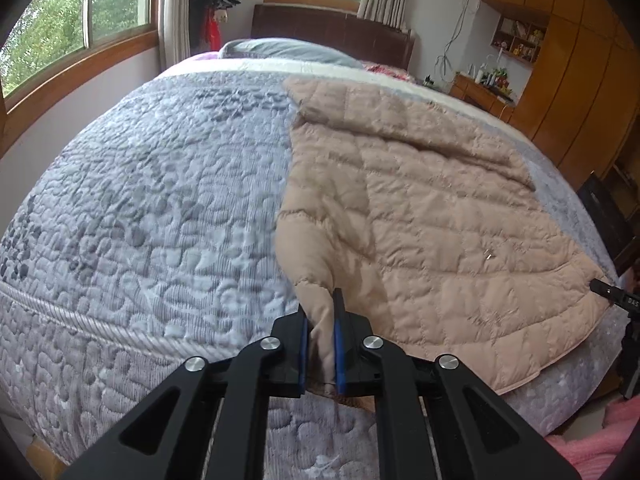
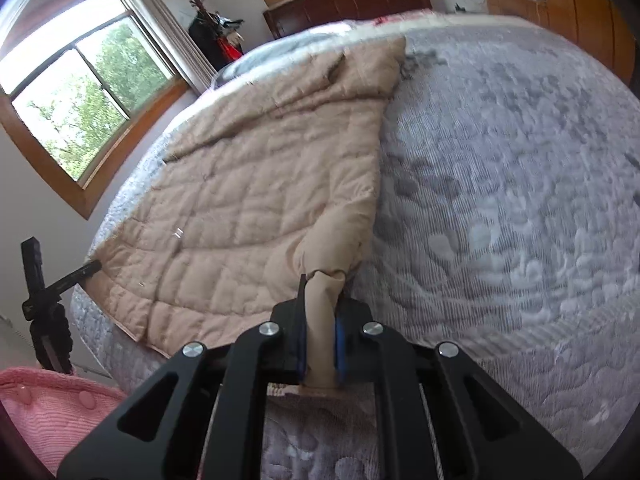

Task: Fold large clothes

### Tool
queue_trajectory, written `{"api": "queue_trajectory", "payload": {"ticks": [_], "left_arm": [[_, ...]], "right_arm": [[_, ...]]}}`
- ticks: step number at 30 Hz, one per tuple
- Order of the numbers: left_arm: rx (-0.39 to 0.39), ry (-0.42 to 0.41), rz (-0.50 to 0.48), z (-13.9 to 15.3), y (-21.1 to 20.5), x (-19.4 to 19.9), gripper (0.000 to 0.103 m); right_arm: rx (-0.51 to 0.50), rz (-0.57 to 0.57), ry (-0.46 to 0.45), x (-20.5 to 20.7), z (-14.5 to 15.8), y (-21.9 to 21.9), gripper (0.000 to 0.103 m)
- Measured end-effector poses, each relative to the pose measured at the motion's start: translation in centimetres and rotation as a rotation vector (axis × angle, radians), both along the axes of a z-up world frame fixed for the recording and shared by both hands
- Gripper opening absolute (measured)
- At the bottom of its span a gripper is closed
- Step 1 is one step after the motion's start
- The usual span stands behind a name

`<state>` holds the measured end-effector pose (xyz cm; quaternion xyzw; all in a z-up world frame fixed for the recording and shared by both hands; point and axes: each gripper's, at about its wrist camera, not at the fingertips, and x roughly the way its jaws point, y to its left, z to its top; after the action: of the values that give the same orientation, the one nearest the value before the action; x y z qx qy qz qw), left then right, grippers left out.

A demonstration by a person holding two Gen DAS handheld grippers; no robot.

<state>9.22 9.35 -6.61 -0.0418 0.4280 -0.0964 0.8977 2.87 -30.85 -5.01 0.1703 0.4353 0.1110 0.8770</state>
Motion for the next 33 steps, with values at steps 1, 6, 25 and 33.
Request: {"api": "queue_trajectory", "payload": {"ticks": [1, 6, 25, 33], "left_arm": [[-0.011, -0.014, -0.007, 0.5, 0.0, 0.1, 0.01], [-0.029, -0.086, -0.034, 2.9, -0.3, 1.4, 0.01], [-0.051, -0.186, -0.042, 11.0, -2.9, 23.6, 0.01], [-0.024, -0.117, 0.035, 7.6, -3.6, 34.2, 0.01]], "right_arm": [[-0.001, 0.005, -0.015, 0.2, 0.7, 0.0, 0.009], [0.012, 0.031, -0.065, 2.0, 3.5, -0.5, 0.008], [0.038, 0.034, -0.012, 24.1, 11.7, -4.2, 0.008], [0.048, -0.034, 0.113, 33.8, 8.6, -6.6, 0.008]]}}
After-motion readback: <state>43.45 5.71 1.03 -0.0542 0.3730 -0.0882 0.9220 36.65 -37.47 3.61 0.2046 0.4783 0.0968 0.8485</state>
